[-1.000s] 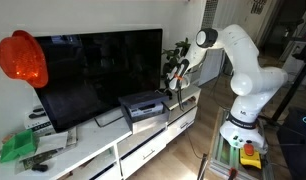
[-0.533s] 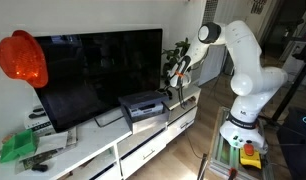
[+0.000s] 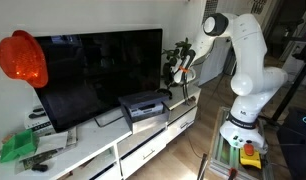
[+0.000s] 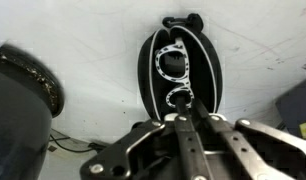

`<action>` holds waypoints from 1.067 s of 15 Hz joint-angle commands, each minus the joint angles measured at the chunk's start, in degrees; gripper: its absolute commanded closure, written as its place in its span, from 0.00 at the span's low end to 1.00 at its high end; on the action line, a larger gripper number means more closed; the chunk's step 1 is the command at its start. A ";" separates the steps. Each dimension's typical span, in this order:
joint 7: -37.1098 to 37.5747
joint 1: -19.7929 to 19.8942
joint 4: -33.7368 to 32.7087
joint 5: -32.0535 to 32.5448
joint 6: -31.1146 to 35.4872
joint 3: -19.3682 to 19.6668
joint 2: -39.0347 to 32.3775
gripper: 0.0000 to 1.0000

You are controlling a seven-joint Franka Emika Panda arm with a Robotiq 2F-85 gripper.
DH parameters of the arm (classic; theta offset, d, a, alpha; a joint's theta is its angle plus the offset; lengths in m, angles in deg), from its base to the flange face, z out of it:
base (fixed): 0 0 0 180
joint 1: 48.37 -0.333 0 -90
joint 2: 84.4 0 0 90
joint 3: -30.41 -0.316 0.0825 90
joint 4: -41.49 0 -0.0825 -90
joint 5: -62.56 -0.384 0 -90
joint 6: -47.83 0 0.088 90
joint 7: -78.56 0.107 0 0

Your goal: Remove the glasses from the pouch and put them on the table

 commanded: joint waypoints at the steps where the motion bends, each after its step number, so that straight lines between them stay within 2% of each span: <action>1: 1.02 -3.17 0.35 0.80 -1.28 3.31 -0.02 0.56; 6: 0.02 -1.79 -2.15 1.82 -0.91 1.02 -3.59 0.21; 8: 0.35 -2.35 -3.51 1.52 -0.62 1.33 -4.66 0.61; 9: 0.44 -2.75 -4.06 1.41 -0.40 1.72 -5.07 0.62; 10: 0.61 -3.46 -4.81 1.18 -0.01 2.52 -5.56 0.68; 14: 0.90 -3.68 -7.56 0.98 -0.42 3.12 -7.04 0.98; 16: 0.86 -3.55 -8.83 1.03 -0.68 3.07 -7.98 1.00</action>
